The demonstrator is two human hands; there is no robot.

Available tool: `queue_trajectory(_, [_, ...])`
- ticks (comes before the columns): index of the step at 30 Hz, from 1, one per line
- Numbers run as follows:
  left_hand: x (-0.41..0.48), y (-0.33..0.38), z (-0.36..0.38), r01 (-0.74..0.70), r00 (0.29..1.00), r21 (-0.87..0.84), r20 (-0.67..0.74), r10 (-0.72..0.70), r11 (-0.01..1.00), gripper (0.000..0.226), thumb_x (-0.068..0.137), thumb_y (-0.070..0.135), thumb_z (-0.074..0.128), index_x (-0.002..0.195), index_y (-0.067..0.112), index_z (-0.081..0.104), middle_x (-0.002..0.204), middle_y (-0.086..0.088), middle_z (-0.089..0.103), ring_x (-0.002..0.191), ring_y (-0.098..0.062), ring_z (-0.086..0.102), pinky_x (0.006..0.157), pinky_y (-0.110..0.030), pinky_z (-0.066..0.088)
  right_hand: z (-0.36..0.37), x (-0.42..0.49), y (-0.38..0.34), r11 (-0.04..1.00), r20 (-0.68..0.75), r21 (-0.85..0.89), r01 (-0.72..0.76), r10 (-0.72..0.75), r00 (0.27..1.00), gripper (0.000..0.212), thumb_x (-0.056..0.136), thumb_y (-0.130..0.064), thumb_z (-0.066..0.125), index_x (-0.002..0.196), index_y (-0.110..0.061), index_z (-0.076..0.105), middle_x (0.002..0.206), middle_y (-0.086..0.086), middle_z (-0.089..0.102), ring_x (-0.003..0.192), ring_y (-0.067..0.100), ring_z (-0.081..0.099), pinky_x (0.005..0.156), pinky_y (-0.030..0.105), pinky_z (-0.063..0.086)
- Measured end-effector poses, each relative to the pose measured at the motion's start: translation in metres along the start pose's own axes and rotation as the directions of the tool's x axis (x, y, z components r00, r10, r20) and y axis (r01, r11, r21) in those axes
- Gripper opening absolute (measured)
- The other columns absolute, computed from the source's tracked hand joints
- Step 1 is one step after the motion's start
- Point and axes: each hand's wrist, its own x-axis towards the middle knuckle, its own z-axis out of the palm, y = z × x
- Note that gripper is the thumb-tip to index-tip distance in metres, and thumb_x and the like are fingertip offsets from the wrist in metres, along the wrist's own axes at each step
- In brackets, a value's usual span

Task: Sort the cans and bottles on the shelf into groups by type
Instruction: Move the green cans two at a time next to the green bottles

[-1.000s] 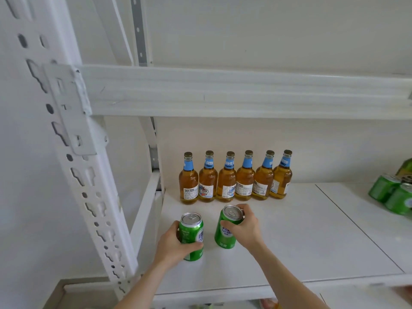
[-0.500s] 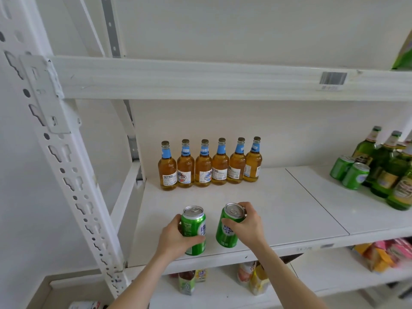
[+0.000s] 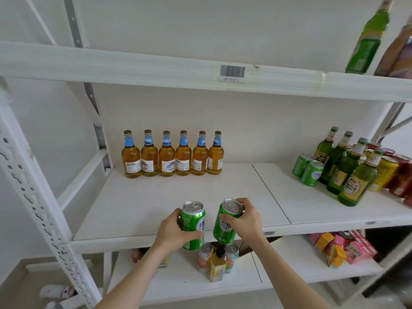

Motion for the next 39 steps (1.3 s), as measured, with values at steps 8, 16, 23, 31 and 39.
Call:
queue_trajectory(8, [0.004,0.04,0.068,-0.01,0.999,0.015,0.044,0.01,1.0,0.075,0.037,0.058,0.083,0.103,0.036,0.056,0.097,0.018,0.066,0.09,0.002,0.06,0.07,-0.021,0.051,-0.074,0.006,0.038,1.0,-0.044,0.006,-0.02,0.021,0.999,0.051,0.065,-0.029,0.087,0.103,-0.031,0.053,0.09,-0.016,0.063,0.084,0.001,0.06,0.06,0.018,0.048])
queue_trajectory(16, [0.051,0.074,0.124,-0.035,0.994,0.035,0.101,0.031,0.999,0.082,0.037,0.06,0.084,0.109,0.036,0.055,0.102,0.016,0.064,0.095,-0.005,0.061,0.072,-0.021,0.049,-0.123,0.049,0.071,0.998,-0.102,0.053,-0.045,0.051,0.994,0.052,0.064,-0.026,0.087,0.103,-0.029,0.054,0.09,-0.015,0.064,0.084,0.002,0.061,0.064,0.022,0.051])
queue_trajectory(23, [0.101,0.106,0.177,-0.066,0.988,0.058,0.14,0.057,0.996,0.081,0.042,0.054,0.087,0.113,0.033,0.056,0.109,0.01,0.066,0.1,-0.009,0.062,0.079,-0.028,0.053,-0.169,0.096,0.103,0.996,-0.128,0.062,-0.059,0.066,0.99,0.055,0.063,-0.027,0.088,0.106,-0.029,0.054,0.092,-0.015,0.064,0.084,0.003,0.061,0.062,0.02,0.051])
queue_trajectory(31, [0.121,0.149,0.254,-0.074,0.984,0.081,0.171,0.059,0.994,0.086,0.038,0.058,0.085,0.114,0.029,0.057,0.111,0.006,0.067,0.102,-0.014,0.063,0.088,-0.038,0.055,-0.24,0.129,0.143,0.994,-0.129,0.082,-0.074,0.084,0.988,0.056,0.062,-0.029,0.088,0.104,-0.033,0.052,0.094,-0.016,0.063,0.086,0.004,0.061,0.065,0.022,0.052])
queue_trajectory(39, [0.108,0.184,0.344,0.0,0.994,0.021,0.106,-0.002,1.0,0.079,0.032,0.055,0.085,0.104,0.034,0.059,0.101,0.011,0.068,0.095,-0.008,0.064,0.08,-0.031,0.055,-0.326,0.15,0.179,0.999,-0.093,0.04,-0.026,0.03,0.995,0.053,0.061,-0.03,0.088,0.101,-0.031,0.053,0.09,-0.017,0.063,0.083,0.001,0.061,0.064,0.02,0.051])
